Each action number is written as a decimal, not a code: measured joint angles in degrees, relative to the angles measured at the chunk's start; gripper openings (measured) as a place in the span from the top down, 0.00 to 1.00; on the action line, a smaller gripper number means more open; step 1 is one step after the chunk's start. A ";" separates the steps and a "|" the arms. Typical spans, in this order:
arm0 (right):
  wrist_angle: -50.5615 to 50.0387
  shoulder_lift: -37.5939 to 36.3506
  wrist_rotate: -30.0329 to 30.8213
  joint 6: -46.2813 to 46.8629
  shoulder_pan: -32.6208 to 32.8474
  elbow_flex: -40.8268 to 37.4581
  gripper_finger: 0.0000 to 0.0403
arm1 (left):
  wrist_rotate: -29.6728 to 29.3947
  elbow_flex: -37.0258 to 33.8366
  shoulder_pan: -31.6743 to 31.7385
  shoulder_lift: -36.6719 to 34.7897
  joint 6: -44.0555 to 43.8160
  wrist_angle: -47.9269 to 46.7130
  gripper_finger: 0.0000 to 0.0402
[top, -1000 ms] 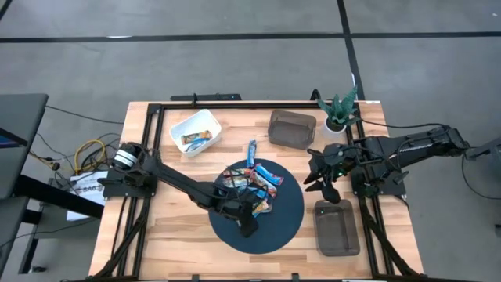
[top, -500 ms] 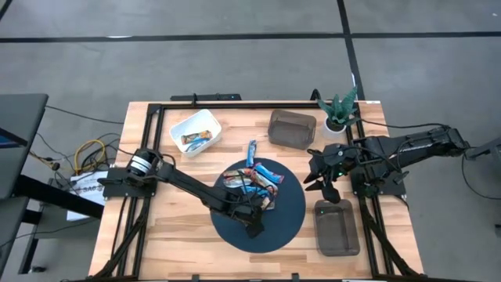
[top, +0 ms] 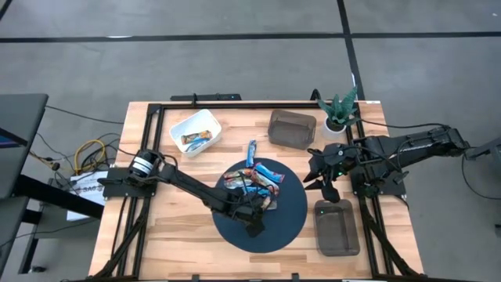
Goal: Pick and place Granola Bars by type
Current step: Put the orange granola bar into the white bin
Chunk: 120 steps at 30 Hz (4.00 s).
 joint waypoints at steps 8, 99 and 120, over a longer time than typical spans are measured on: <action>0.00 0.01 -0.02 0.02 0.00 0.00 0.70 | 1.93 -0.02 0.00 0.04 -0.64 0.12 0.99; 1.77 0.01 2.88 0.47 -0.02 0.00 0.70 | 6.68 -2.23 -0.09 -2.29 -1.31 0.58 0.60; 1.95 -0.01 2.99 -0.01 -0.02 0.00 0.70 | 5.35 1.40 -1.40 0.30 1.03 -7.19 0.92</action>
